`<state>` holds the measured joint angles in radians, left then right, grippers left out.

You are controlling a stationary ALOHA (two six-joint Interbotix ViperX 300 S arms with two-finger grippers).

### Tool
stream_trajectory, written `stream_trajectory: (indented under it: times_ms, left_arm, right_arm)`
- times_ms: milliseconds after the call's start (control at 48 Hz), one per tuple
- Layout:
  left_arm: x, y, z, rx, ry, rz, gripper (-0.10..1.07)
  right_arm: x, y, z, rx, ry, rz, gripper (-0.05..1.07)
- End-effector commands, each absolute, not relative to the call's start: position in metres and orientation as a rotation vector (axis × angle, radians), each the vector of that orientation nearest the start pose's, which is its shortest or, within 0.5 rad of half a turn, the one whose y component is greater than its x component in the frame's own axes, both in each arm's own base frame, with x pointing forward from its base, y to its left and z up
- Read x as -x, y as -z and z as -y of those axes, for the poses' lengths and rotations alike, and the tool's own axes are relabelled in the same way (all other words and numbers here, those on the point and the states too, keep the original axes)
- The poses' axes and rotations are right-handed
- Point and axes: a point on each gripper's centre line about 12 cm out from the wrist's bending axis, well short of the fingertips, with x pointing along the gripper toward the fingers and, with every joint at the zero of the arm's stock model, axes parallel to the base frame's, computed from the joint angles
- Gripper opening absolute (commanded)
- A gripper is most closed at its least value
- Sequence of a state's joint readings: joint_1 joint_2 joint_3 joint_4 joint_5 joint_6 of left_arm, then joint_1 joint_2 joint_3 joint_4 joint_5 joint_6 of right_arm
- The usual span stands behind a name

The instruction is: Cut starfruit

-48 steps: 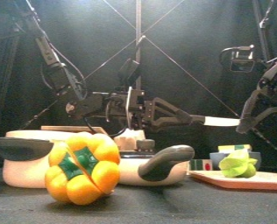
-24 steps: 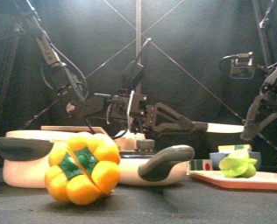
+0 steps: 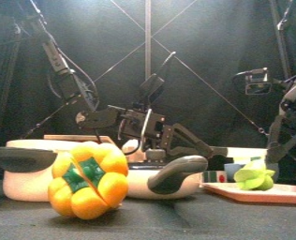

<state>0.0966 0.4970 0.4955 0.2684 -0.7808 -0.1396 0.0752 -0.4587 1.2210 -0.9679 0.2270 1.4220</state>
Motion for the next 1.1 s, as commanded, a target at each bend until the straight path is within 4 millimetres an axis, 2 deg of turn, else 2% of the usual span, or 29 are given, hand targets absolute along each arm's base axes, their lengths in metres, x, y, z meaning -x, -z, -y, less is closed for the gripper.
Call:
stream_trajectory:
  times_ms: [0,1083]
  left_arm:
    - [-0.475,-0.088,-0.021,-0.028,0.098,-0.242,0.46]
    - [-0.474,-0.079,-0.022,-0.030,0.082,-0.329,0.46]
  right_arm:
    - [-0.213,-0.126,0.008,-0.325,0.319,-0.839,0.44]
    - [-0.212,-0.116,0.013,-0.335,0.367,-0.885,0.44]
